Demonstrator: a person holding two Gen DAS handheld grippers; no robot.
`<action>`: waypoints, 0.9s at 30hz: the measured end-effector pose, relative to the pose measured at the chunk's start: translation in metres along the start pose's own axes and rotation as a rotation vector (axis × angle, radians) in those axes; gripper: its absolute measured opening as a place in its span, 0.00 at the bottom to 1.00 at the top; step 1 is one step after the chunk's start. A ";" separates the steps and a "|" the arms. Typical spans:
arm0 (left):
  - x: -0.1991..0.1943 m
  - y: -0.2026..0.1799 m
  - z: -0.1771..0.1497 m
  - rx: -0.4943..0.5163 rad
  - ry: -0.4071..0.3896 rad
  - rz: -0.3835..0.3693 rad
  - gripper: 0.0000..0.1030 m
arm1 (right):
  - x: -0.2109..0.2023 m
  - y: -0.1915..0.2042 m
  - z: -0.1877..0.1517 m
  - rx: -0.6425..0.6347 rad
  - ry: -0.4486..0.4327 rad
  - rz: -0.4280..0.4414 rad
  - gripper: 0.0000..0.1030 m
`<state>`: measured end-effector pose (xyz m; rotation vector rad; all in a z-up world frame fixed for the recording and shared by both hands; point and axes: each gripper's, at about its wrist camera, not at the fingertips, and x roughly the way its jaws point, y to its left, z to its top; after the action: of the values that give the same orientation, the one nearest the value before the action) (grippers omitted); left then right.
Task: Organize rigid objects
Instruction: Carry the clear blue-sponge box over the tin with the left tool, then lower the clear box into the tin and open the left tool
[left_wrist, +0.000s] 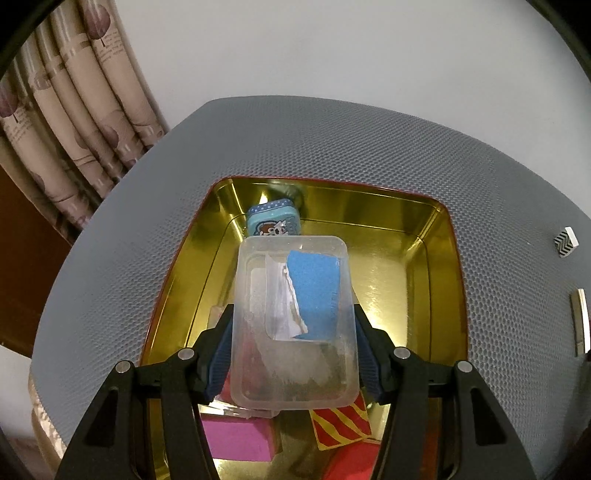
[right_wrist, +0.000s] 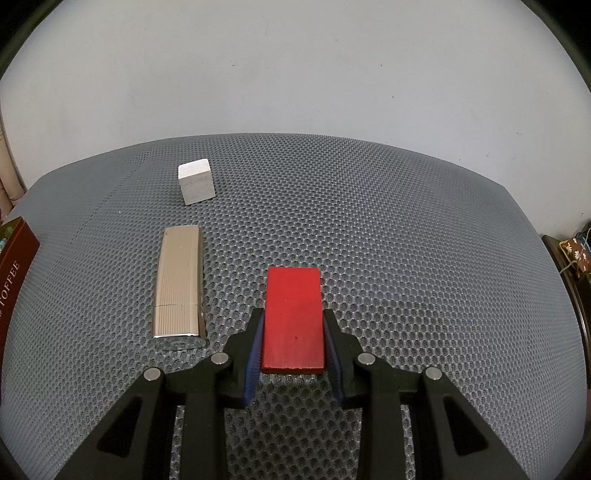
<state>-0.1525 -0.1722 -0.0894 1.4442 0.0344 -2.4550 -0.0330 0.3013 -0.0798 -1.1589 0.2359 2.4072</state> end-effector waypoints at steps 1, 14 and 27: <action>0.000 0.000 0.000 0.001 0.001 -0.001 0.53 | 0.000 0.000 0.000 0.000 0.000 0.000 0.30; 0.003 -0.002 -0.001 -0.001 0.018 -0.003 0.53 | 0.000 0.001 0.000 -0.001 0.000 -0.001 0.30; 0.003 0.000 -0.001 0.008 0.028 -0.004 0.54 | 0.000 0.001 0.000 0.000 0.000 -0.001 0.30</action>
<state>-0.1527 -0.1727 -0.0927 1.4838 0.0340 -2.4406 -0.0334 0.2998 -0.0798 -1.1588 0.2349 2.4070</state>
